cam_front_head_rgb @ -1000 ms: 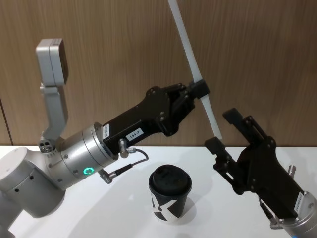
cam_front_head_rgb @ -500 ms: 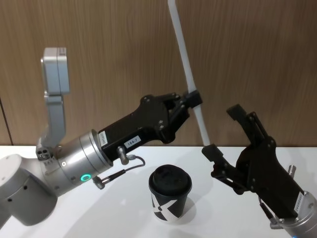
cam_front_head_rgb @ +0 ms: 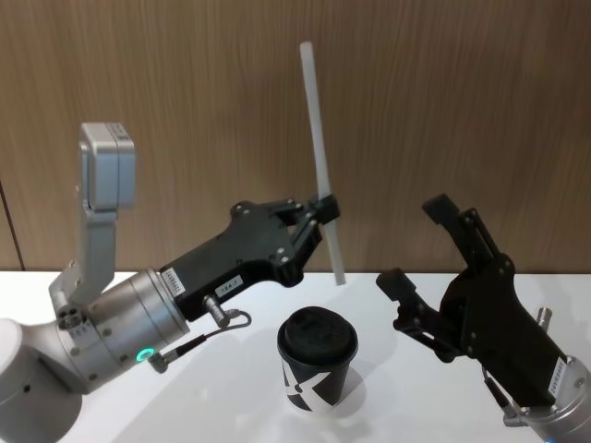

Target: Pick up the straw with one hand, pass it to the other hand, and insert it into the cup.

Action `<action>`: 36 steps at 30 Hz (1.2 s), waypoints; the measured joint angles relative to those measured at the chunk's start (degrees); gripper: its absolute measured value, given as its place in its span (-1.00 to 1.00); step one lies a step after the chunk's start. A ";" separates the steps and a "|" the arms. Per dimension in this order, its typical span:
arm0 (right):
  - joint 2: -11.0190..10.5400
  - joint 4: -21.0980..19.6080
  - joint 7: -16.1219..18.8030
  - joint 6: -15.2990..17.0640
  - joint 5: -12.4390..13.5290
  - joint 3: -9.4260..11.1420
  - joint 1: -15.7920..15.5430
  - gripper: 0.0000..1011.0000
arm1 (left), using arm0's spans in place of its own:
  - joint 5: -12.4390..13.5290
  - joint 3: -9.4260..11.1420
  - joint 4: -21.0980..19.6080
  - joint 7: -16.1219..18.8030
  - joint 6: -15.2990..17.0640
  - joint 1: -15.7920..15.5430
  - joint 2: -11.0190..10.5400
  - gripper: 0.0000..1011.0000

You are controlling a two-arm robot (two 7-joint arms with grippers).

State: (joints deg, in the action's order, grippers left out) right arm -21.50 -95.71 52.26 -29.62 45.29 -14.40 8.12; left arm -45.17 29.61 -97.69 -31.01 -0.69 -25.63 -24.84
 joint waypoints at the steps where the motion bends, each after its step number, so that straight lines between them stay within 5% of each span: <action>1: 0.00 0.00 0.00 0.00 0.00 0.00 0.00 0.98 | 0.58 -0.03 -0.13 0.72 -0.03 0.22 -0.12 -1.00; 15: 0.00 0.00 0.00 0.00 0.00 0.00 0.00 0.98 | 8.84 0.19 -0.27 9.82 -0.01 3.34 -1.28 -1.00; 36: 0.00 0.00 0.00 0.00 0.00 0.00 0.00 0.98 | 11.32 1.26 4.75 10.07 0.80 2.50 0.99 -1.00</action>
State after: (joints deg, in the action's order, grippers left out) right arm -21.50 -95.71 52.26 -29.62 45.29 -14.40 8.12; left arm -33.85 30.87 -92.94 -20.94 0.12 -23.13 -23.86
